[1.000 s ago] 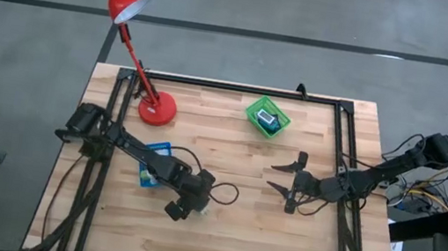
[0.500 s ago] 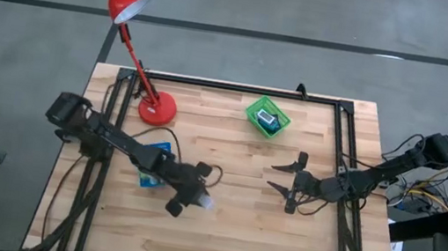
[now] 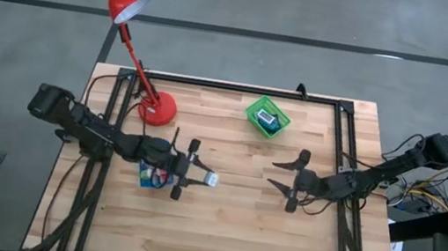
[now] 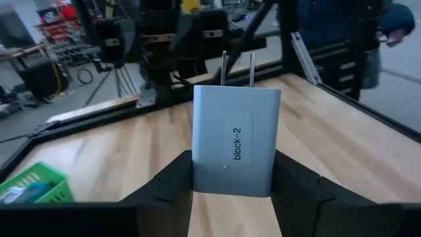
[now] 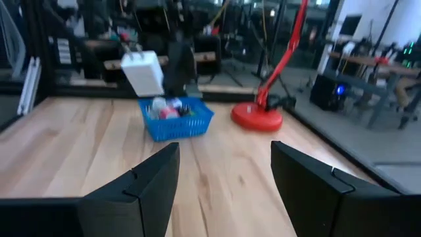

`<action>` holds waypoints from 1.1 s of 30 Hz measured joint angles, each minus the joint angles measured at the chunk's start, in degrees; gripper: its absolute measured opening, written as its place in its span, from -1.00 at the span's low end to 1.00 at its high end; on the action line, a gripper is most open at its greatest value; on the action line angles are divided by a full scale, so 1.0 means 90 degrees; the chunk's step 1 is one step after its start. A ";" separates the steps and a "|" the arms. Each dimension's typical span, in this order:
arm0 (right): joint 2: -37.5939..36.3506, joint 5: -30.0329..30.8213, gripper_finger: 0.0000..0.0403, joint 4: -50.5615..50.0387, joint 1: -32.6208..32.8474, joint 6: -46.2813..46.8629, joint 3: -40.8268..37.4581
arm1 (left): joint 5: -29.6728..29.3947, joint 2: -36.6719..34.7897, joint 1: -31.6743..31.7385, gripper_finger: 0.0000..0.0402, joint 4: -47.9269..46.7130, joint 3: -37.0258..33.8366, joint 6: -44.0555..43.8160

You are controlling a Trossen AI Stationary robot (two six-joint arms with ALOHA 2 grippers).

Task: Pick & Place Office items
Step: Put the white charger adapter into the blue basket

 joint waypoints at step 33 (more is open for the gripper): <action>0.1759 0.0002 0.18 0.1864 -0.1054 -0.0820 0.0639 | -0.0314 0.0000 0.0416 -0.22 0.1076 0.0147 0.0466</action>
